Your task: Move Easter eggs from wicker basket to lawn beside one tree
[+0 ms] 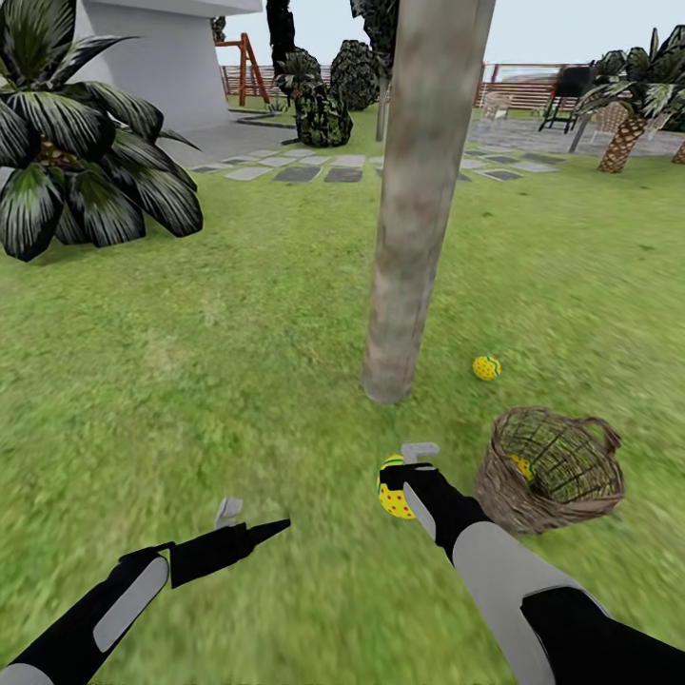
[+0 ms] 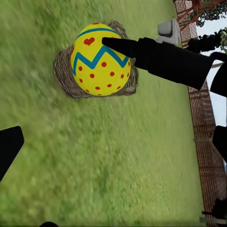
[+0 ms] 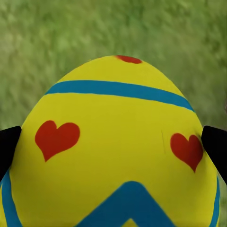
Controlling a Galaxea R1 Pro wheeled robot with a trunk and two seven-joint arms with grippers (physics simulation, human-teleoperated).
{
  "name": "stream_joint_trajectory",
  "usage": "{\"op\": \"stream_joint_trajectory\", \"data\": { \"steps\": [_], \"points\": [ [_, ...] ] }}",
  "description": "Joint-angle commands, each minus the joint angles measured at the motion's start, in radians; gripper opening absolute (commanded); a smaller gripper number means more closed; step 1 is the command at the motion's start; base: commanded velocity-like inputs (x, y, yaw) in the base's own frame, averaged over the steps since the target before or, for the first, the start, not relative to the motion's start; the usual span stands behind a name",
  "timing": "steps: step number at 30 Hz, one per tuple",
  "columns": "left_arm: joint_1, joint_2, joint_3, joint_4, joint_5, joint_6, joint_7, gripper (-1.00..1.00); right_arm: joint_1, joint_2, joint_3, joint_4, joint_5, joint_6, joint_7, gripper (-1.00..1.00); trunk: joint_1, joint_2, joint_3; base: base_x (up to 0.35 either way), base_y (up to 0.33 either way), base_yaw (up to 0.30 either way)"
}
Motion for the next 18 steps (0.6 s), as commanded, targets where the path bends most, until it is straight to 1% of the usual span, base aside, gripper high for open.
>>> {"op": "stream_joint_trajectory", "data": {
  "steps": [1, 4, 7, 10, 13, 18],
  "points": [
    [-0.001, 0.001, -0.001, 0.0, 0.0, 0.0, -0.001, 1.0, 0.0, 0.0, 0.0, 0.001, 0.0, 0.0, 0.0, -1.0, 0.004, -0.007, -0.005, 0.0, 0.0, 0.0],
    [-0.001, -0.001, -0.001, 0.0, 0.0, -0.001, 0.0, 1.0, 0.0, 0.002, 0.001, 0.003, 0.0, 0.0, 0.0, -1.0, 0.015, -0.028, -0.019, 0.0, 0.0, 0.0],
    [0.0, -0.01, -0.001, 0.001, 0.0, 0.0, 0.002, 1.0, 0.0, 0.02, 0.0, 0.006, 0.0, -0.001, 0.0, -1.0, 0.027, -0.049, -0.033, 0.0, 0.0, 0.0],
    [0.0, -0.012, -0.001, 0.002, 0.0, 0.0, 0.002, 1.0, 0.0, 0.023, 0.0, 0.005, 0.0, -0.001, 0.0, -1.0, 0.038, -0.07, -0.048, 0.0, 0.0, 0.0],
    [0.0, -0.02, -0.001, 0.002, 0.0, 0.0, 0.006, 1.0, 0.0, 0.023, 0.0, 0.004, 0.0, -0.002, 0.0, -1.0, 0.05, -0.091, -0.062, 0.0, 0.0, 0.0],
    [0.0, -0.02, -0.001, 0.002, -0.001, 0.0, 0.001, 1.0, 0.0, 0.023, 0.0, 0.005, 0.0, -0.002, 0.0, -1.0, 0.069, -0.126, -0.085, 0.0, 0.0, 0.0]
  ]
}}
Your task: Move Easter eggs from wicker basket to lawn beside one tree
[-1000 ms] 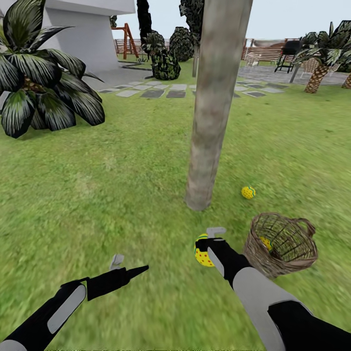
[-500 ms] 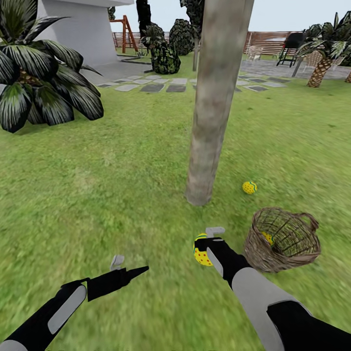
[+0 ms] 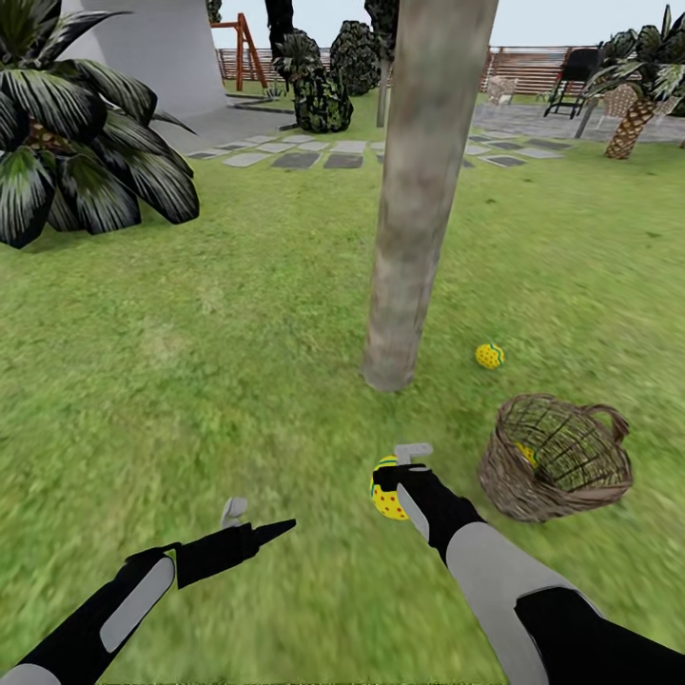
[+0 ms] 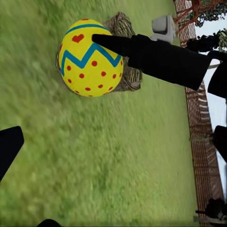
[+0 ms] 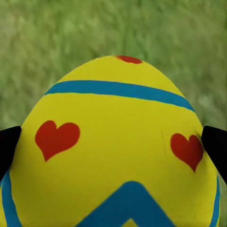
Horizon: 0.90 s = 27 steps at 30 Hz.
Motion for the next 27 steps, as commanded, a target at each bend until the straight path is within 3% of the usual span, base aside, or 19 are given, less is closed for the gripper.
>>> {"op": "stream_joint_trajectory", "data": {
  "steps": [1, 2, 5, 8, 11, 27],
  "points": [
    [0.0, 0.001, 0.0, -0.004, 0.0, -0.001, -0.003, 1.0, 0.0, 0.0, 0.0, 0.001, 0.0, 0.0, 0.0, -1.0, 0.004, -0.007, -0.005, 0.0, 0.0, 0.0],
    [0.0, 0.002, -0.001, -0.009, -0.001, -0.001, -0.009, 1.0, 0.0, 0.001, 0.0, 0.001, 0.0, 0.0, 0.0, -1.0, 0.008, -0.014, -0.01, 0.0, 0.0, 0.0],
    [0.0, 0.003, -0.004, -0.02, -0.003, -0.002, -0.164, 1.0, 0.0, 0.001, 0.0, 0.002, 0.0, 0.0, 0.0, -1.0, 0.019, -0.035, -0.024, 0.0, 0.0, 0.0],
    [0.0, 0.003, -0.005, -0.022, -0.003, -0.002, -0.211, 1.0, 0.0, 0.001, 0.0, 0.002, 0.0, 0.0, 0.0, -1.0, 0.031, -0.056, -0.038, 0.0, 0.0, 0.0],
    [0.0, 0.006, -0.006, -0.022, -0.004, -0.003, -0.301, 1.0, 0.0, 0.001, 0.0, 0.002, 0.0, 0.0, 0.0, -1.0, 0.042, -0.077, -0.052, 0.0, 0.0, 0.0],
    [0.0, 0.002, -0.006, -0.011, -0.006, -0.006, -0.313, 1.0, 0.0, 0.001, 0.0, 0.001, 0.0, 0.0, 0.0, -1.0, 0.104, -0.189, -0.128, 0.0, 0.0, 0.0]
  ]
}}
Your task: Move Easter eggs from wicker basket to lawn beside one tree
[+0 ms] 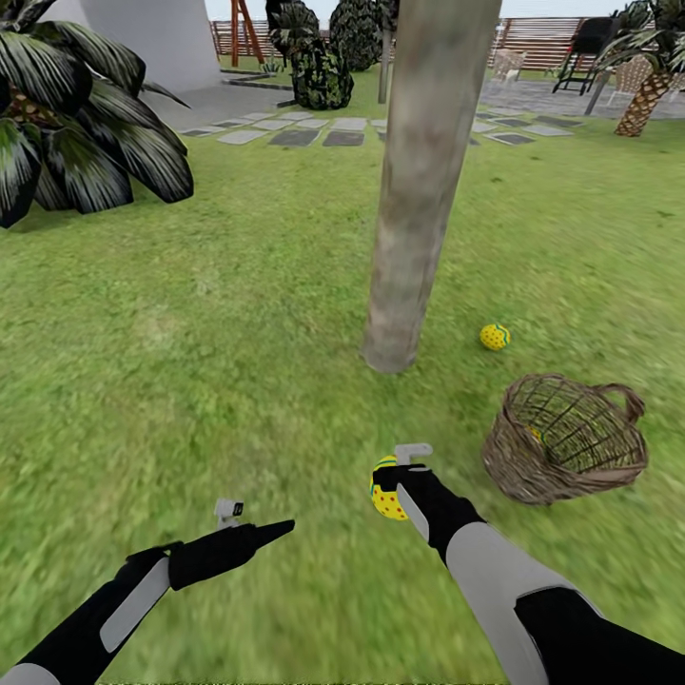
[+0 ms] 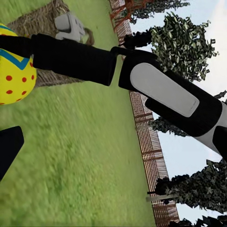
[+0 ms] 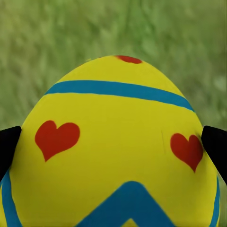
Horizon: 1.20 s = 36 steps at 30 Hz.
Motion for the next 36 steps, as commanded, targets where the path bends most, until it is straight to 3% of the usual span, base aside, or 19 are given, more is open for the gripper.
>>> {"op": "stream_joint_trajectory", "data": {
  "steps": [1, 36],
  "points": [
    [0.0, 0.0, 0.0, 0.0, 0.0, 0.0, 0.0, 1.0, 0.0, 0.0, 0.0, 0.001, 0.0, 0.0, 0.0, -1.0, 0.004, -0.007, -0.005, 0.0, 0.0, 0.0],
    [0.0, -0.001, 0.002, 0.003, 0.0, -0.002, 0.007, 1.0, 0.0, 0.0, 0.0, -0.003, 0.002, 0.002, -0.001, -1.0, 0.138, -0.252, -0.171, 0.0, 0.0, 0.0]
  ]
}}
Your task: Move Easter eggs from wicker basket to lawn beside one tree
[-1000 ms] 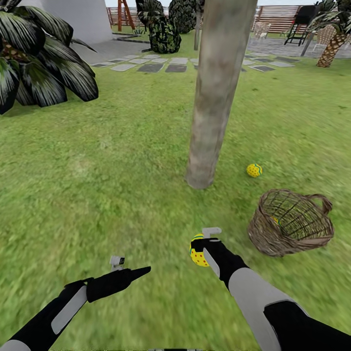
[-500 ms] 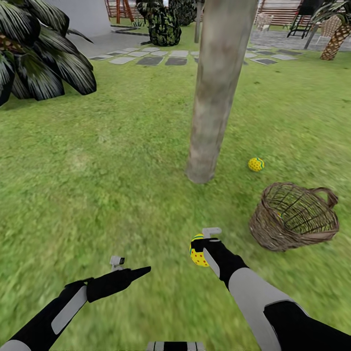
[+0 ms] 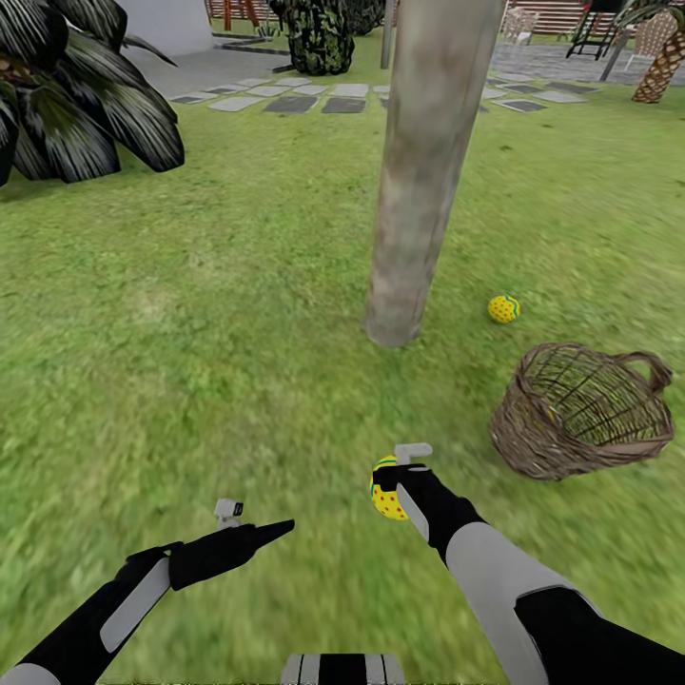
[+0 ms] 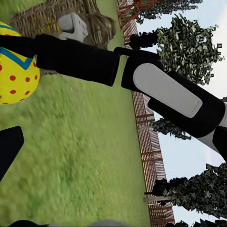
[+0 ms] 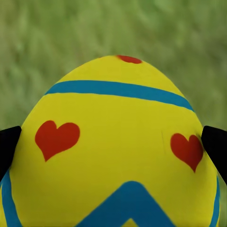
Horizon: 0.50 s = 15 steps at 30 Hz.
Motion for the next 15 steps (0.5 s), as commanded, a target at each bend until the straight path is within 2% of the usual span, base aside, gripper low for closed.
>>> {"op": "stream_joint_trajectory", "data": {
  "steps": [1, 12, 15],
  "points": [
    [0.0, 0.0, 0.0, 0.0, 0.0, 0.0, 0.0, 1.0, 0.0, 0.0, 0.0, 0.0, 0.0, 0.0, 0.0, -1.0, 0.004, -0.007, -0.005, 0.0, 0.0, 0.0],
    [0.0, -0.001, 0.001, 0.001, 0.0, 0.0, 0.002, 1.0, 0.0, 0.0, 0.0, 0.001, -0.001, 0.0, 0.0, -1.0, 0.046, -0.084, -0.057, 0.0, 0.0, 0.0],
    [0.0, -0.001, 0.001, 0.001, 0.0, 0.0, 0.019, 1.0, 0.0, 0.0, 0.0, 0.001, 0.0, 0.0, 0.001, -1.0, 0.058, -0.105, -0.071, 0.0, 0.0, 0.0]
  ]
}}
